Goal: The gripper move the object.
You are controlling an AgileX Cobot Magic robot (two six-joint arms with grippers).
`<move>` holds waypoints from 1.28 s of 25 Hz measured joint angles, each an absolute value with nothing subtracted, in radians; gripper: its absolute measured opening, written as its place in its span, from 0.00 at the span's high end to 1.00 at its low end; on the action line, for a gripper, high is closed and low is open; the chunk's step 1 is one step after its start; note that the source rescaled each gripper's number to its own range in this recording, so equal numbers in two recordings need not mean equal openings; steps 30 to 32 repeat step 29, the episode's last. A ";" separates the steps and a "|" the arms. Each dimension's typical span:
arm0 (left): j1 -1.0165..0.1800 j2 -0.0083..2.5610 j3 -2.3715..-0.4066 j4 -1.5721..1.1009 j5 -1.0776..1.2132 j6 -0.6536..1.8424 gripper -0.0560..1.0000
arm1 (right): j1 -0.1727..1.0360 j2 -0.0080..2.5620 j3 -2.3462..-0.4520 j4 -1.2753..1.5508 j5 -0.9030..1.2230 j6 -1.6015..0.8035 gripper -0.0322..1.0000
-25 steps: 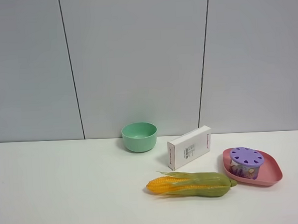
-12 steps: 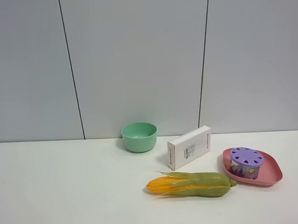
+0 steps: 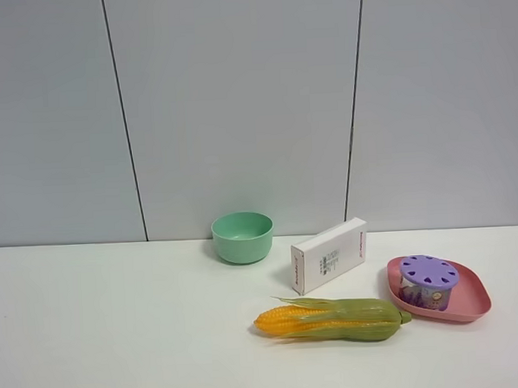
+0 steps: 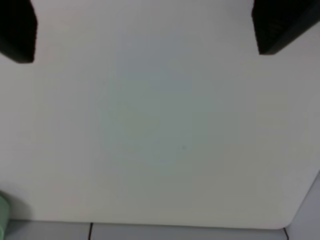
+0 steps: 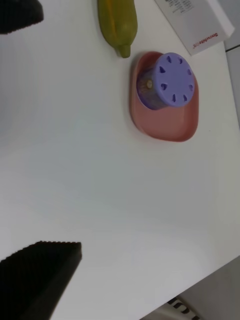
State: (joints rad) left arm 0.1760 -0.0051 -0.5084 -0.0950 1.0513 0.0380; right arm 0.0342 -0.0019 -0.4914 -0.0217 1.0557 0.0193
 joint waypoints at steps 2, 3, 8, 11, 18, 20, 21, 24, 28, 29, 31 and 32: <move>0.176 -0.006 -0.508 -0.090 1.051 0.031 0.47 | 0.034 -0.002 -0.491 -0.022 1.056 0.019 0.00; 0.176 -0.006 -0.508 -0.090 1.051 0.030 0.47 | 0.034 -0.002 -0.491 -0.022 1.056 0.019 0.00; 0.176 -0.006 -0.508 -0.081 1.051 0.019 0.47 | 0.034 -0.002 -0.491 -0.022 1.056 0.019 0.00; 0.176 -0.006 -0.508 -0.071 1.051 0.011 0.47 | 0.034 -0.002 -0.491 -0.022 1.056 0.019 0.00; 0.175 -0.006 -0.508 -0.057 1.051 0.000 0.47 | 0.034 -0.002 -0.491 -0.022 1.056 0.019 0.00; 0.165 -0.006 -0.508 -0.057 1.051 0.000 0.47 | 0.034 -0.002 -0.491 -0.022 1.056 0.019 0.00; 0.159 -0.006 -0.508 -0.057 1.051 0.000 0.47 | 0.034 -0.002 -0.491 -0.022 1.056 0.019 0.00; 0.151 -0.006 -0.508 -0.056 1.051 0.000 0.47 | 0.034 -0.002 -0.491 -0.022 1.056 0.019 0.00; 0.149 -0.006 -0.508 -0.056 1.051 0.000 0.47 | 0.034 -0.002 -0.491 -0.022 1.056 0.019 0.00; 0.149 -0.006 -0.508 -0.056 1.051 0.000 0.47 | 0.034 -0.002 -0.491 -0.022 1.056 0.019 0.00; 0.149 -0.006 -0.508 -0.056 1.051 0.000 0.47 | 0.034 -0.002 -0.491 -0.022 1.056 0.019 0.00; 0.149 -0.006 -0.508 -0.056 1.051 0.000 0.47 | 0.034 -0.002 -0.491 -0.022 1.056 0.019 0.00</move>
